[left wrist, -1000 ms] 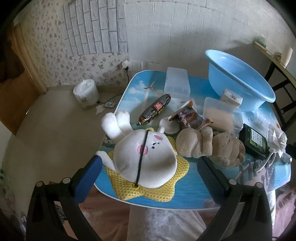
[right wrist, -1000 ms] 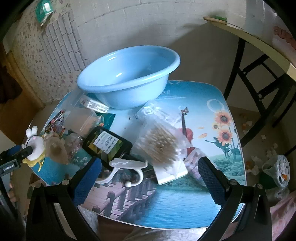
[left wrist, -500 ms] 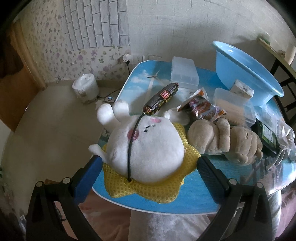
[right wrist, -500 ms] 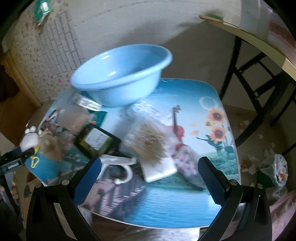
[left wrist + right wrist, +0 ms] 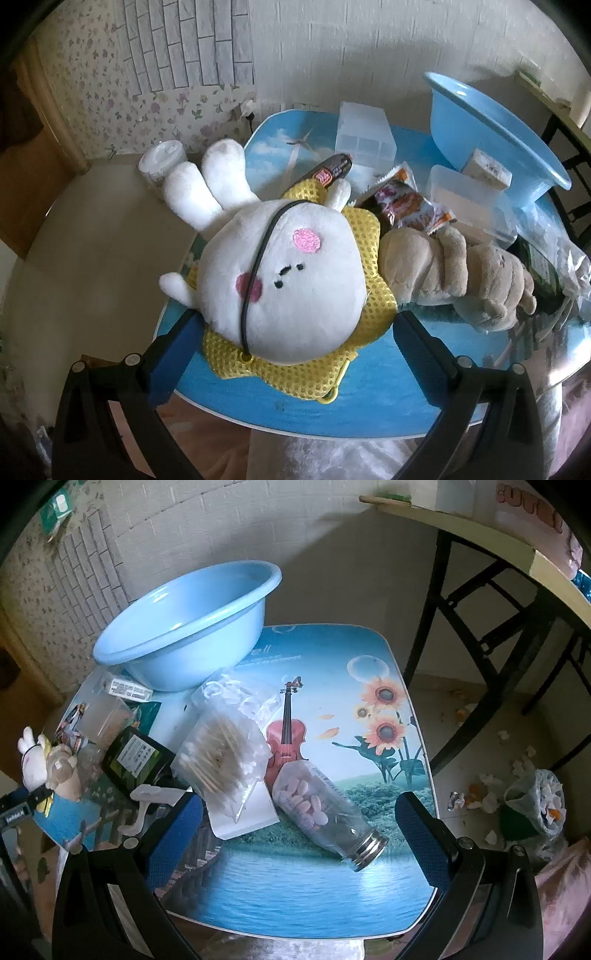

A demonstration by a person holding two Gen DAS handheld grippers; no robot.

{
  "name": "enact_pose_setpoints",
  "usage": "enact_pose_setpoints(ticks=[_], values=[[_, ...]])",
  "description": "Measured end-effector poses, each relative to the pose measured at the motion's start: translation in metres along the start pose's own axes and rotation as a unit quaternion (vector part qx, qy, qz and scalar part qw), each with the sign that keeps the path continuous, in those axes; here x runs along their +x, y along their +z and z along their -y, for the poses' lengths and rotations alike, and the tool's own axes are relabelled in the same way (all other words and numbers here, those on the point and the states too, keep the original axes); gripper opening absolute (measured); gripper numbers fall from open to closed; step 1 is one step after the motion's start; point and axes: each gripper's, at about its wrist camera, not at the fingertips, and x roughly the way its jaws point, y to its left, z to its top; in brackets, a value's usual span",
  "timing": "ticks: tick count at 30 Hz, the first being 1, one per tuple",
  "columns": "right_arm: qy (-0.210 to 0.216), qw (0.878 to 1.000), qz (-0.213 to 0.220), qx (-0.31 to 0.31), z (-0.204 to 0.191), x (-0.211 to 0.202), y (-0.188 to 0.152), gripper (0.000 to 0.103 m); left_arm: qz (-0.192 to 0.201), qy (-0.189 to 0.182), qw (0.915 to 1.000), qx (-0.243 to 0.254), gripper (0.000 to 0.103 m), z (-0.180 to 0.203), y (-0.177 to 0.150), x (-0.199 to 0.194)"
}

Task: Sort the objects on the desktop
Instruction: 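Grasp the white plush bunny with the left tool while the right tool grasps the glass jar, then lift the plush bunny with the left tool while the right tool lifts the candy jar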

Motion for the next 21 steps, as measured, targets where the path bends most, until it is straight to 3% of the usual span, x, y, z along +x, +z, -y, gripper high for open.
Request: enact_pose_setpoints(ticks=[2, 4, 6, 9, 18, 20, 21], values=[[0.001, 1.0, -0.001, -0.014, 0.001, -0.002, -0.002, 0.102, 0.009, -0.006, 0.9999, -0.002, 0.1, -0.001, 0.001, -0.003], [0.001, 1.0, -0.004, -0.025, 0.004, -0.001, -0.004, 0.102, 0.022, -0.014, 0.9997, -0.002, 0.09, -0.001, 0.002, -0.005], [0.001, 1.0, -0.005, -0.028, 0.008, 0.0, -0.007, 0.102, 0.029, -0.008, 0.9995, -0.004, 0.07, -0.004, 0.003, -0.007], [0.005, 0.999, -0.004, -0.034, 0.013, 0.001, -0.011, 0.102, 0.028, -0.024, 0.9992, -0.012, 0.068, -0.01, 0.005, -0.007], [0.02, 0.998, -0.021, -0.052, 0.019, 0.017, -0.018, 0.06, 0.028, -0.02, 0.9994, -0.003, 0.067, -0.006, -0.003, -0.012], [0.029, 0.998, -0.03, -0.056, 0.019, 0.022, -0.019, 0.041, 0.027, -0.021, 0.9994, -0.002, 0.067, -0.006, -0.006, -0.014], [0.035, 0.997, -0.035, -0.057, 0.018, 0.023, -0.02, 0.038, 0.027, -0.021, 0.9994, -0.001, 0.067, -0.006, -0.008, -0.016]])
